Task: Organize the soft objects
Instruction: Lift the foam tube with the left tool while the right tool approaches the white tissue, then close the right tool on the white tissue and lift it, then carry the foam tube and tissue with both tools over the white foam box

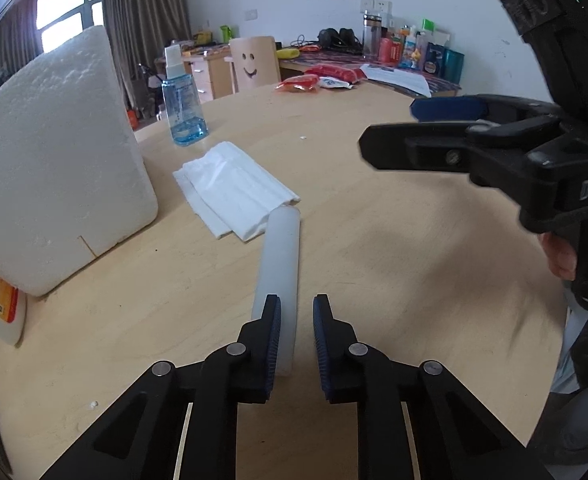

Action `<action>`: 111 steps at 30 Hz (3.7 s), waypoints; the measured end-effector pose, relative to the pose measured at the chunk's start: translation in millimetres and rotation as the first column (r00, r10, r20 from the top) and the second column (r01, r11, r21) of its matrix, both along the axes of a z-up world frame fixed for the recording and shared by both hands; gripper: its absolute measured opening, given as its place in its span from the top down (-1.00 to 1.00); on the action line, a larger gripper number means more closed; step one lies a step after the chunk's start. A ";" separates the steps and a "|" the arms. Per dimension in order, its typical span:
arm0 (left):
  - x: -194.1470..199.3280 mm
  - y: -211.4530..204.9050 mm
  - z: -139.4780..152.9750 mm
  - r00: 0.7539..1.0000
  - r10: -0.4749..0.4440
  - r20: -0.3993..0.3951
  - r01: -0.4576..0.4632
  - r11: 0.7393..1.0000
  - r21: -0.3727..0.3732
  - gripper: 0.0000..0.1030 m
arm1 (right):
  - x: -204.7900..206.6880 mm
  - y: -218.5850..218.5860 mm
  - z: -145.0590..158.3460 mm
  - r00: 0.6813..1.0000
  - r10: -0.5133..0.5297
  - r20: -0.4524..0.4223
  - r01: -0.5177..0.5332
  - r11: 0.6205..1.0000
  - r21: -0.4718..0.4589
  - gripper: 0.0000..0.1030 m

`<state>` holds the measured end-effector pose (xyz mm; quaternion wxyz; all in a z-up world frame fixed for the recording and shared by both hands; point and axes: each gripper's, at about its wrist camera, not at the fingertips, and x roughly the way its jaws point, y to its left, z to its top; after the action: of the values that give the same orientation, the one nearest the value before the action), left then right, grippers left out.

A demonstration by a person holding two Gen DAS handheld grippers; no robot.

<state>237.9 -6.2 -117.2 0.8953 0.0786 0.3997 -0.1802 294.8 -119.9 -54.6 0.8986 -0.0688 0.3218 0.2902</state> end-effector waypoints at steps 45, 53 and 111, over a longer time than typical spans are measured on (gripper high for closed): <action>0.9 11.0 -2.2 0.999 0.037 -0.034 -0.038 0.998 -0.047 0.61 | 70.3 71.5 -27.3 0.961 0.178 -0.212 -0.204 0.973 -0.107 -0.99; -3.7 18.6 -1.3 0.998 0.053 -0.042 -0.056 0.996 -0.072 0.62 | 72.4 83.2 -37.8 0.958 0.164 -0.236 -0.205 0.965 -0.161 -0.70; -21.8 59.4 20.1 0.973 0.224 0.055 -0.212 0.963 -0.165 0.67 | 24.3 58.6 -13.5 0.982 0.139 -0.129 -0.147 0.988 -0.055 0.83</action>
<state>216.1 53.2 -97.1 0.9271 -0.0307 0.3575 -0.1087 319.1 -61.2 -68.1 0.8509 -0.1024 0.3808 0.3471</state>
